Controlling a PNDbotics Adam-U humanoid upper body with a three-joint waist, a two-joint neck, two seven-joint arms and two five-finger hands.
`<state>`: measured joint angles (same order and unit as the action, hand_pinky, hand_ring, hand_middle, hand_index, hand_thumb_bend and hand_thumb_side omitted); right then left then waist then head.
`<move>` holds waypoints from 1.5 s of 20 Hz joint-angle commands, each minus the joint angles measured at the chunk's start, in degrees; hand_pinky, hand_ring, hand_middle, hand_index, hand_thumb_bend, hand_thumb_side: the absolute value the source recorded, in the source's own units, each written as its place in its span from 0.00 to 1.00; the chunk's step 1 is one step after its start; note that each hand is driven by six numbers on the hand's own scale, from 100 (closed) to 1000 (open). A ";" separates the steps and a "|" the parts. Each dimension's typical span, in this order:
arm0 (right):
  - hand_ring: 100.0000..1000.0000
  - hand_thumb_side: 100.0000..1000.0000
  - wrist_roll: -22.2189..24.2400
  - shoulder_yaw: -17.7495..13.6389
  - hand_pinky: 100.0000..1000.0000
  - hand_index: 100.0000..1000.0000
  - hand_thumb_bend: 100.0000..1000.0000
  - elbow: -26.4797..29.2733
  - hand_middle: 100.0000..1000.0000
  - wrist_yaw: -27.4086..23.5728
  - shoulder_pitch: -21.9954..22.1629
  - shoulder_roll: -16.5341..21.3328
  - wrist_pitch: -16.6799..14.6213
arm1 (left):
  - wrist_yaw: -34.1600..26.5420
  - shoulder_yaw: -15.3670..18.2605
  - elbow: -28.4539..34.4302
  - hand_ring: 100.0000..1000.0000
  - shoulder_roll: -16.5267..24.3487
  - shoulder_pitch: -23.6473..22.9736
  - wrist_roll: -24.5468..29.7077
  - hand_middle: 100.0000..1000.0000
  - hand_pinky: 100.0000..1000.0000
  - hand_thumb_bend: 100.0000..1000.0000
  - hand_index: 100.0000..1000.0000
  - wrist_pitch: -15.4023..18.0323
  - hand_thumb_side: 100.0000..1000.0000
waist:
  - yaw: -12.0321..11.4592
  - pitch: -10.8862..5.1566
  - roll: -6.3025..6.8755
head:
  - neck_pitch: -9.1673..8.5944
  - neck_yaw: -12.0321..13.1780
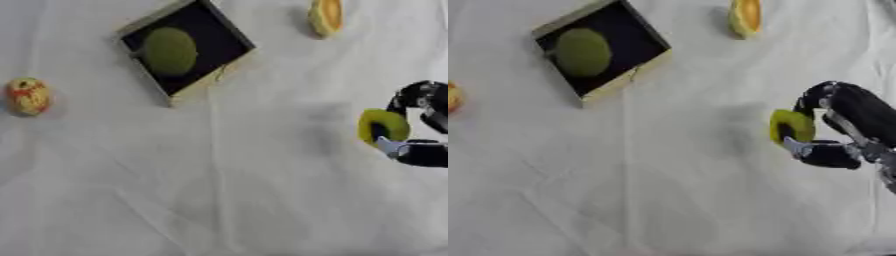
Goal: Pick up objects on the table and place them in the box.
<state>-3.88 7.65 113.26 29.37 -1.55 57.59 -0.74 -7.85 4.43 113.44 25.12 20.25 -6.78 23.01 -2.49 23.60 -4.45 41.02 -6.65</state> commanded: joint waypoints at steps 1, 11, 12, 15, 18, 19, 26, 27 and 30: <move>0.57 0.34 -0.08 -1.30 0.78 0.48 0.00 1.31 0.33 -2.94 -0.95 2.98 -2.15 | -0.36 0.14 1.15 0.75 0.72 0.22 0.07 0.71 0.69 0.00 0.81 -0.10 0.52 | 0.11 -2.49 -0.42 | -0.33 0.10; 0.64 0.32 -0.92 -1.32 0.79 0.58 0.00 1.33 0.43 -6.58 -5.18 5.16 -2.65 | -0.92 0.08 1.15 0.74 0.75 0.14 0.22 0.71 0.69 0.00 0.81 -0.22 0.53 | -0.23 -3.03 -1.03 | -0.45 0.01; 0.65 0.31 -1.41 -1.25 0.79 0.59 0.00 1.33 0.43 -6.88 -5.86 5.43 -2.40 | -0.96 0.07 1.15 0.74 0.78 0.15 0.27 0.71 0.69 0.00 0.81 -0.21 0.53 | -0.30 -3.02 -1.05 | -0.43 -0.05; 0.67 0.30 -2.48 -1.08 0.79 0.62 0.00 1.33 0.45 -7.78 -8.27 6.38 -1.87 | -1.04 0.01 1.15 0.74 0.95 0.21 0.41 0.71 0.69 0.00 0.81 -0.13 0.52 | -0.47 -2.96 -1.05 | -0.46 -0.26; 0.69 0.30 -3.18 -0.73 0.79 0.65 0.00 1.33 0.48 -8.42 -11.64 7.58 -1.61 | -1.12 -0.12 1.15 0.74 1.16 0.26 0.58 0.71 0.69 0.00 0.81 -0.01 0.52 | -0.76 -2.81 -1.00 | -0.70 -0.65; 0.70 0.31 -3.17 -0.45 0.79 0.67 0.00 1.33 0.50 -8.52 -12.85 7.94 -1.54 | -1.15 -0.18 1.15 0.74 1.21 0.29 0.66 0.71 0.69 0.00 0.81 -0.01 0.52 | -0.89 -2.71 -1.01 | -0.82 -0.83; 0.74 0.31 -0.56 2.03 0.80 0.72 0.00 1.33 0.55 -9.12 -21.68 8.39 0.78 | -1.37 -0.71 1.15 0.75 1.58 0.74 1.33 0.71 0.69 0.00 0.81 -0.04 0.52 | -2.21 -1.95 -1.51 | -1.53 -2.13; 0.75 0.30 0.07 2.52 0.80 0.72 0.00 1.33 0.55 -9.40 -23.41 8.16 1.32 | -1.43 -0.82 1.15 0.75 1.67 0.89 1.46 0.71 0.69 0.00 0.81 -0.03 0.52 | -2.50 -1.89 -1.61 | -1.60 -2.37; 0.76 0.29 2.41 4.29 0.81 0.74 0.00 1.31 0.57 -10.13 -29.18 6.92 3.22 | -1.73 -1.24 1.15 0.75 1.87 1.51 1.90 0.71 0.69 0.00 0.81 0.08 0.52 | -3.64 -1.83 -1.88 | -1.81 -3.52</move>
<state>-2.21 12.04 113.77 19.87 -29.96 63.45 1.83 -9.21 3.22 113.44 25.30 21.13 -5.22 22.99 -6.35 22.66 -5.74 40.00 -9.64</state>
